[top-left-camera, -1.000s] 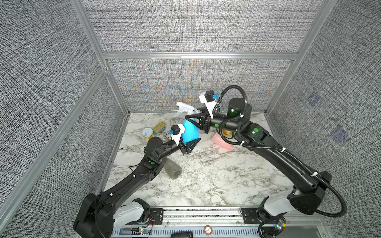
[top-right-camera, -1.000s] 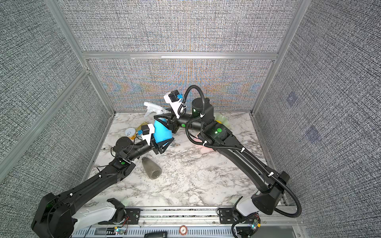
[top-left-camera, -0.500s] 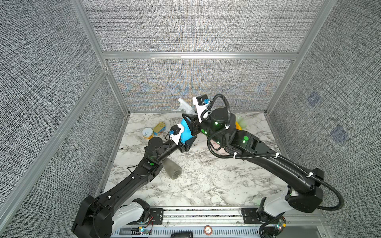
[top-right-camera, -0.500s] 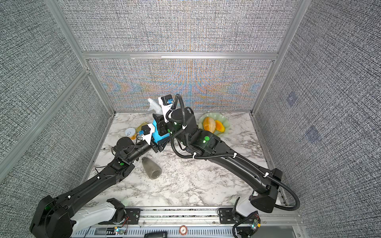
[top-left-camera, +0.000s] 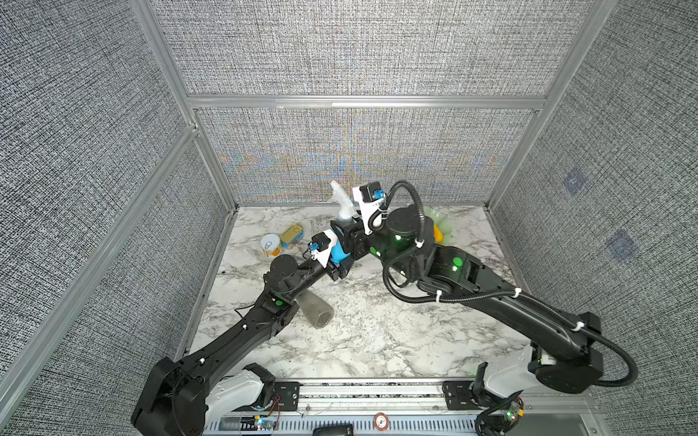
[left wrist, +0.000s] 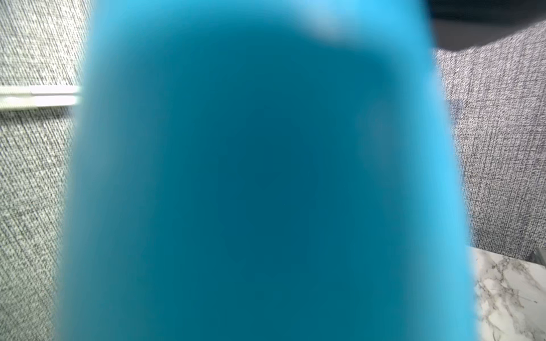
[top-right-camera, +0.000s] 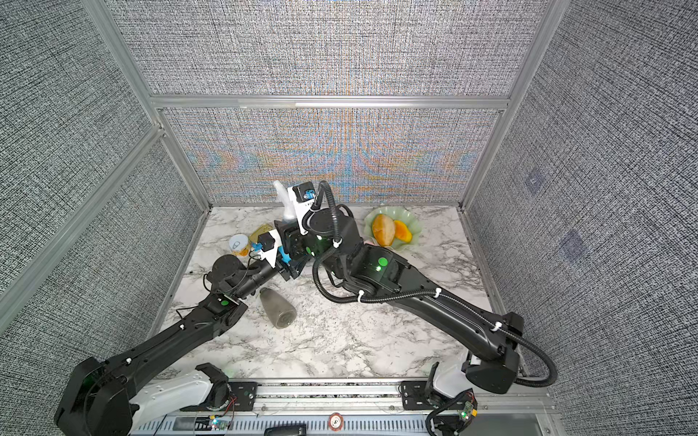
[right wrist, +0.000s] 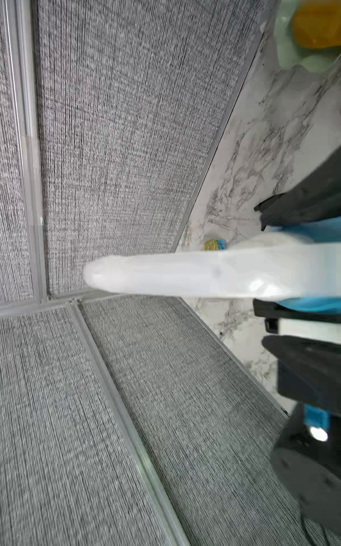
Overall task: Attach spray nozzles to spray bottles
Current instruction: Screw the spray nozzle on the spray bottle.
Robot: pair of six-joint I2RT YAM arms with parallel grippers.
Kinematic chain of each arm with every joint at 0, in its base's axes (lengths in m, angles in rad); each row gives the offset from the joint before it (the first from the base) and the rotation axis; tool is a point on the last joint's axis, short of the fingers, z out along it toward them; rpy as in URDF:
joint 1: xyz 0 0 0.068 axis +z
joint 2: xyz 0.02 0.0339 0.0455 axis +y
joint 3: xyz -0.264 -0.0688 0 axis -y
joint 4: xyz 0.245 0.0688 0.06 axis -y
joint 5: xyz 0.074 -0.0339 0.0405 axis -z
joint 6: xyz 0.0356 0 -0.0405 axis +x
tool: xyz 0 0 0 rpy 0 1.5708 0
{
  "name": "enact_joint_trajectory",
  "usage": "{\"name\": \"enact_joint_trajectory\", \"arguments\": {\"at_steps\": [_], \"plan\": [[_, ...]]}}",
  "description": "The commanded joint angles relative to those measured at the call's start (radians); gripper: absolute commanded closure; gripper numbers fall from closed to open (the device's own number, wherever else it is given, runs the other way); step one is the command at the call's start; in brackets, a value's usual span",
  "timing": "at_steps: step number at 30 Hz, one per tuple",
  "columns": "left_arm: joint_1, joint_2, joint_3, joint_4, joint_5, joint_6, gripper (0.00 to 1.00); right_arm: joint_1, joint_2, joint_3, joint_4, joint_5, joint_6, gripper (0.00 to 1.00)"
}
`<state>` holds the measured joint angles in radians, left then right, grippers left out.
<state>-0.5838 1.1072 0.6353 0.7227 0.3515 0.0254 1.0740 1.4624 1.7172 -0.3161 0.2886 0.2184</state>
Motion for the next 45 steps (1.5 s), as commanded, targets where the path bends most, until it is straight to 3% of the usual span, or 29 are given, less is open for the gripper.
{"name": "enact_joint_trajectory", "arguments": {"at_steps": [1, 5, 9, 14, 19, 27, 32, 45], "plan": [[0.002, -0.002, 0.003, 0.065, 0.032, -0.011, 0.35, -0.015, -0.064, -0.036, -0.038, -0.162, -0.05, 0.27], [0.002, 0.002, 0.004, 0.072, 0.079, -0.029, 0.35, -0.059, -0.163, -0.133, -0.034, -0.342, -0.141, 0.25], [0.002, 0.015, 0.013, 0.079, 0.144, -0.059, 0.36, -0.202, -0.227, -0.21, -0.007, -0.612, -0.211, 0.25], [0.001, 0.027, 0.016, 0.107, 0.207, -0.118, 0.36, -0.381, -0.17, -0.158, -0.013, -0.886, -0.221, 0.27], [0.002, 0.048, 0.025, 0.132, 0.254, -0.166, 0.37, -0.444, -0.05, -0.002, -0.098, -1.092, -0.262, 0.33], [0.002, 0.06, 0.031, 0.135, 0.279, -0.184, 0.37, -0.441, 0.051, 0.086, -0.086, -1.172, -0.238, 0.44], [0.002, 0.067, 0.035, 0.131, 0.286, -0.185, 0.37, -0.428, 0.077, 0.087, -0.03, -1.199, -0.21, 0.57], [0.002, 0.078, 0.039, 0.119, 0.294, -0.182, 0.38, -0.419, 0.087, 0.053, 0.082, -1.238, -0.141, 0.54]]}}
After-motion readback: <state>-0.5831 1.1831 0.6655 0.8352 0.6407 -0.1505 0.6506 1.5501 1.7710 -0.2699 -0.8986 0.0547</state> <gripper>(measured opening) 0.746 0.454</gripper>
